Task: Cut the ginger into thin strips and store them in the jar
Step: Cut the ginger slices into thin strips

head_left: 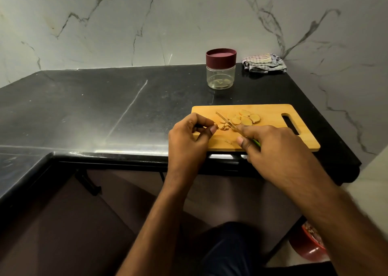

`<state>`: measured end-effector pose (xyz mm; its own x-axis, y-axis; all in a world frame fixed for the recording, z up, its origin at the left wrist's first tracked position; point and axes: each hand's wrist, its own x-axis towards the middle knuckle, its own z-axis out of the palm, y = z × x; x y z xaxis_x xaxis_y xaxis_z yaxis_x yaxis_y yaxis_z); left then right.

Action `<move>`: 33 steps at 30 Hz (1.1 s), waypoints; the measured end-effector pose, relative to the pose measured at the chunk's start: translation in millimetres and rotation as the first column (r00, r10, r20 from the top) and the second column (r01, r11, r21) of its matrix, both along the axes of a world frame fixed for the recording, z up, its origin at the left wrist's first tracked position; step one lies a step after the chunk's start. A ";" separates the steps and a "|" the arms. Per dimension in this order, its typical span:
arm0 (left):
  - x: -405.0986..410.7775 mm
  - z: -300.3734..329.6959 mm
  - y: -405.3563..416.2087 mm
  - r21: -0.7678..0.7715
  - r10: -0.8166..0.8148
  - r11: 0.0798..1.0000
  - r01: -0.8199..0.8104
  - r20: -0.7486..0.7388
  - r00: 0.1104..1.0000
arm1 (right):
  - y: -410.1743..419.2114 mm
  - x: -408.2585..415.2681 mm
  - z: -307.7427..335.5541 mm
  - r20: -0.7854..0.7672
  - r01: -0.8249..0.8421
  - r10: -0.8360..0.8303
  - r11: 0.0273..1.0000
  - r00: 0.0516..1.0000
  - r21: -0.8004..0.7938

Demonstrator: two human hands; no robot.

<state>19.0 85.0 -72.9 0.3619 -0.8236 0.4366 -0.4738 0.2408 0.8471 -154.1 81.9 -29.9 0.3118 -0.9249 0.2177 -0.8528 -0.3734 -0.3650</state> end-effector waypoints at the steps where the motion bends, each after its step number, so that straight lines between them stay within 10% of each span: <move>1: 0.2 0.2 1.2 -0.022 -0.010 1.000 0.010 -0.024 1.000 | 0.2 -0.7 -0.3 0.006 0.008 -0.008 1.000 1.000 -0.022; 15: -4.5 2.6 13.4 -0.198 -0.066 0.979 0.040 -0.124 0.990 | -39.9 -28.7 -13.1 -0.269 -0.360 0.306 0.915 0.913 -0.184; 33: -39.6 19.3 -5.4 -0.381 0.056 0.923 0.058 0.280 0.958 | -47.1 -16.2 1.8 0.423 -0.256 0.335 0.938 0.842 -0.234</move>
